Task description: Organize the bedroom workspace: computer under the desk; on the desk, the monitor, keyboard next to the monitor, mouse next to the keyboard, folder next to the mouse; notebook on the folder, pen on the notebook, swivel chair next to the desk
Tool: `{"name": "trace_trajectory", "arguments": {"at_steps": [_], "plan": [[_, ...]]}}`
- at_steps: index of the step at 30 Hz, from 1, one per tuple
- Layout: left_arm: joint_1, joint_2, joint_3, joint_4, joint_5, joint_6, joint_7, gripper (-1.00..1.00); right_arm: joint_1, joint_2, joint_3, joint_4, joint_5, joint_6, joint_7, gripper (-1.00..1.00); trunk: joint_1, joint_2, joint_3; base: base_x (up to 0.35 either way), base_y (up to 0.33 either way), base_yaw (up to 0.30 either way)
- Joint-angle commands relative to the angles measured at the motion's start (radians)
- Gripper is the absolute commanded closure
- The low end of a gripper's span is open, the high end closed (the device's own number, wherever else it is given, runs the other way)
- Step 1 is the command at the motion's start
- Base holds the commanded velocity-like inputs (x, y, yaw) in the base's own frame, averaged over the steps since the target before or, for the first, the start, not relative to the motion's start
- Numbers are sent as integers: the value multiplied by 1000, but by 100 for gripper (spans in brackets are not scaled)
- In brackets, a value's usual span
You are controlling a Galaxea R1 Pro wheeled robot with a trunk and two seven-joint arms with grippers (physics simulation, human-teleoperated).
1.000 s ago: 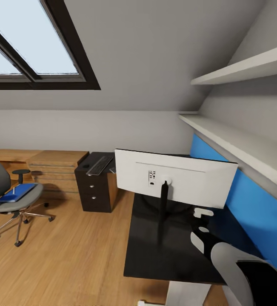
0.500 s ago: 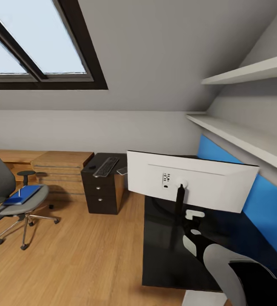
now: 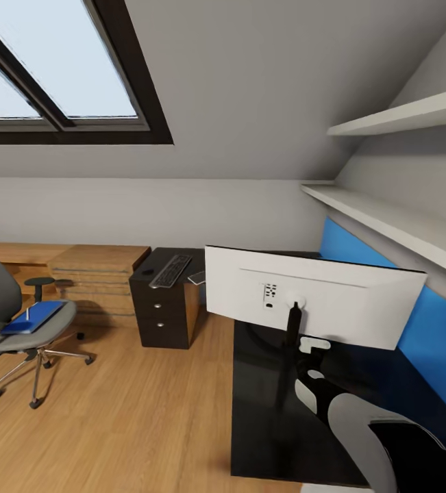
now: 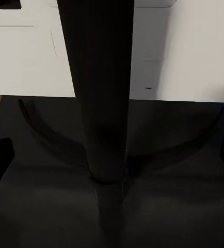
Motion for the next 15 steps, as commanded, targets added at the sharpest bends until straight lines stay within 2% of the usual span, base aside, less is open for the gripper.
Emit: {"name": "trace_trajectory", "arguments": {"at_steps": [1,15], "plan": [[0,1,-9,-1,4,-4,8,-100,-1,0,0,1,-8,-5,1,-100,1,-1,-1,48,0,0],[0,1,-7,-1,4,-4,7,-100,-1,-2,1,0,-8,-5,-2,-100,1,-1,-1,210,0,0]]}}
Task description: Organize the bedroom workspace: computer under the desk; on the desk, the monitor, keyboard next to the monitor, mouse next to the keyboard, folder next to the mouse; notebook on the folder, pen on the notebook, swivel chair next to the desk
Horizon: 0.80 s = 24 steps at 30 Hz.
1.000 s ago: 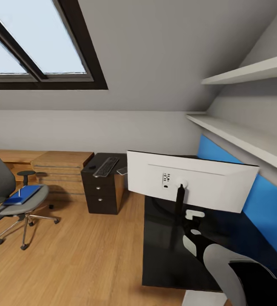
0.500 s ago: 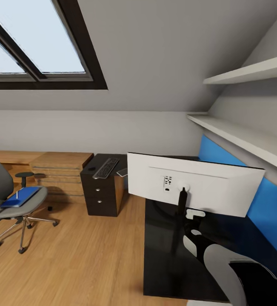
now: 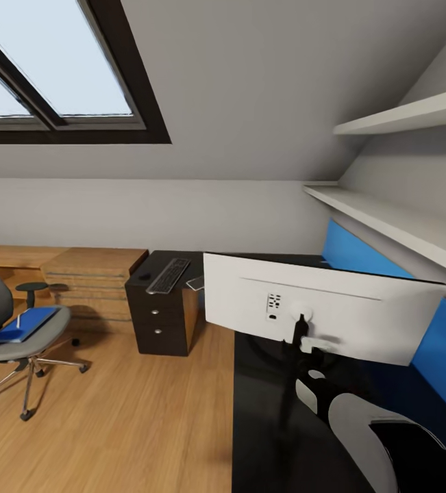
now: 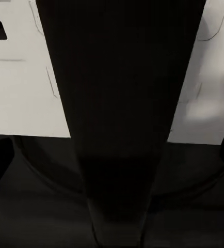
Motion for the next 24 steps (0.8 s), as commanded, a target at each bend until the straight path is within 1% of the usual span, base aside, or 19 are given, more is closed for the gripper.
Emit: {"name": "trace_trajectory", "arguments": {"at_steps": [1,5,16,17,24], "plan": [[0,1,-8,-1,4,-4,8,-100,-1,0,0,1,-8,-5,1,-100,1,-1,-1,178,0,0],[0,1,-8,0,4,-4,9,-100,-1,0,0,1,-8,-5,1,-100,1,-1,-1,71,0,0],[0,1,-8,0,4,-4,10,-100,-1,-1,0,0,-8,-3,-1,-100,1,-1,-1,8,0,0],[0,1,-8,0,4,-4,10,-100,-1,-1,0,0,-8,-2,-3,100,1,-1,-1,0,0,0],[0,1,-8,0,4,-4,10,-100,-1,-1,0,0,-10,0,-28,100,1,-1,-1,0,0,0]]}}
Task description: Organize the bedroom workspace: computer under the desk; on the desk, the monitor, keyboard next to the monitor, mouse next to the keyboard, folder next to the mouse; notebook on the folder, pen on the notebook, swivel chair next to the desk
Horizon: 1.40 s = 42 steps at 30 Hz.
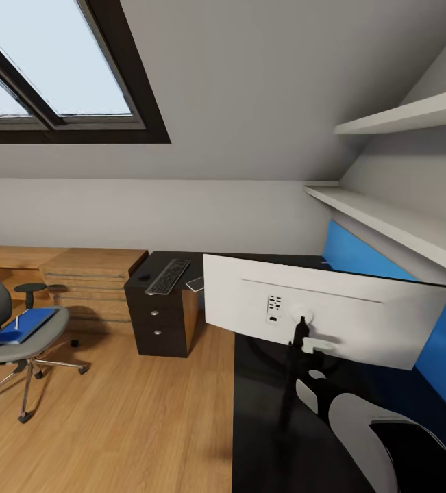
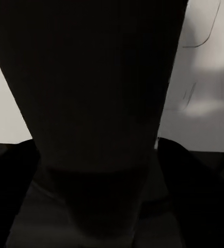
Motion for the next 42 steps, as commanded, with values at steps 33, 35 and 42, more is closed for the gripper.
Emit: {"name": "trace_trajectory", "arguments": {"at_steps": [33,35,42], "plan": [[-1,2,-9,0,4,-4,8,-100,-1,-3,2,0,-7,-6,5,100,1,-1,-1,0,0,0],[-1,2,-9,0,4,-4,8,-100,-1,-4,2,0,-7,-6,6,100,1,-1,-1,0,0,0],[-1,3,-9,0,4,-5,8,-100,-1,-4,2,-2,-6,-6,5,100,1,-1,-1,-176,0,0]]}}
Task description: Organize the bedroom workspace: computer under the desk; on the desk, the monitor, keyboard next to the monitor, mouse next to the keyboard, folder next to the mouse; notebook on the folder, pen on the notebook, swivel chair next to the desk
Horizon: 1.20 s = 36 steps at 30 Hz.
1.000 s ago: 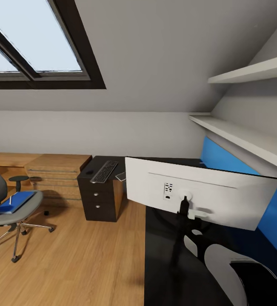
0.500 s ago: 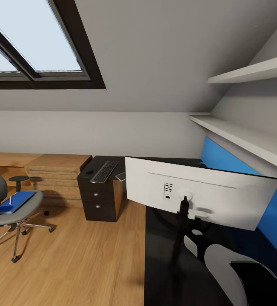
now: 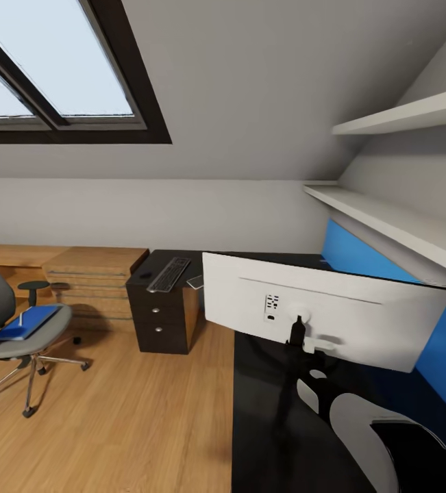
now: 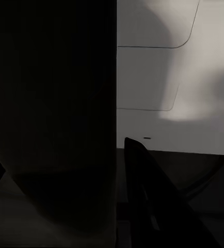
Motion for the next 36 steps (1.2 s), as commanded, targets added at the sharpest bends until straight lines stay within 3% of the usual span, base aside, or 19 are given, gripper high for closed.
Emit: {"name": "trace_trajectory", "arguments": {"at_steps": [1,25,36], "plan": [[0,1,-8,-1,4,-4,8,-100,-1,0,13,0,-11,-7,0,100,0,-1,-1,-324,0,0],[0,1,-8,-1,4,-4,9,-100,-1,0,14,-2,-11,-5,1,100,0,-1,-1,-316,-22,0],[0,2,-8,-1,4,-4,9,-100,-1,0,14,0,-11,-5,0,100,0,-1,-1,-103,-25,0]]}}
